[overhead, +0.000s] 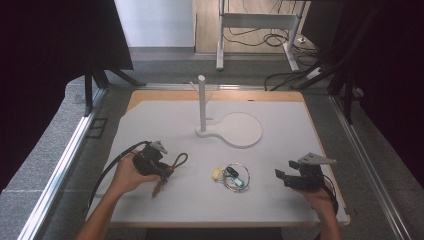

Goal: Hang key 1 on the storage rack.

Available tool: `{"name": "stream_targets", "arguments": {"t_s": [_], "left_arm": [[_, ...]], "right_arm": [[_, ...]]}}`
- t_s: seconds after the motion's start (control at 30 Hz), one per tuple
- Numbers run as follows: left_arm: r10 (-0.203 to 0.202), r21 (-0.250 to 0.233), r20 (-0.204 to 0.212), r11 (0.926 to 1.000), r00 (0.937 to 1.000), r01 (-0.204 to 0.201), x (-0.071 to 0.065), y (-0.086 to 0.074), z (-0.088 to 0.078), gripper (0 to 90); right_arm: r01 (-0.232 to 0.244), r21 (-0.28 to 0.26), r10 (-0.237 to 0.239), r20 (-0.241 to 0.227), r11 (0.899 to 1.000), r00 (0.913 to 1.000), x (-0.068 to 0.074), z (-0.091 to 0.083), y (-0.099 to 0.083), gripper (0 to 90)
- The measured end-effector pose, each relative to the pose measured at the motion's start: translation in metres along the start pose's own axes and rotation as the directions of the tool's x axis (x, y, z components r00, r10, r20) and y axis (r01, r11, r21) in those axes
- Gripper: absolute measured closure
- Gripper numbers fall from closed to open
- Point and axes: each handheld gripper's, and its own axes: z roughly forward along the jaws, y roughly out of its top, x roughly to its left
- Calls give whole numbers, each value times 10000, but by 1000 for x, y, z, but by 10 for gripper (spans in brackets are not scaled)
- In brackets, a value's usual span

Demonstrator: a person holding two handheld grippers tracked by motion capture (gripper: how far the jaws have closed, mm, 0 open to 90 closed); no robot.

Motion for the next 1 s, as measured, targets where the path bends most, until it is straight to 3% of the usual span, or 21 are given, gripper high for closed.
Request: {"name": "stream_targets", "arguments": {"t_s": [0.13,0.33,1.0], "left_arm": [[-180,-407,191,9990,9997,187,5,1,-13,670],[-146,-758,192,9970,9997,160,7,10,-28,670],[-185,-1167,62,9930,9998,191,15,37,-51,670]], "right_arm": [[-1,0,1,-7,10000,10000,0,-1,0,317],[-29,-18,29,8,10000,10000,-1,-1,0,317],[-93,61,93,32,9999,10000,-3,-1,-2,319]]}}
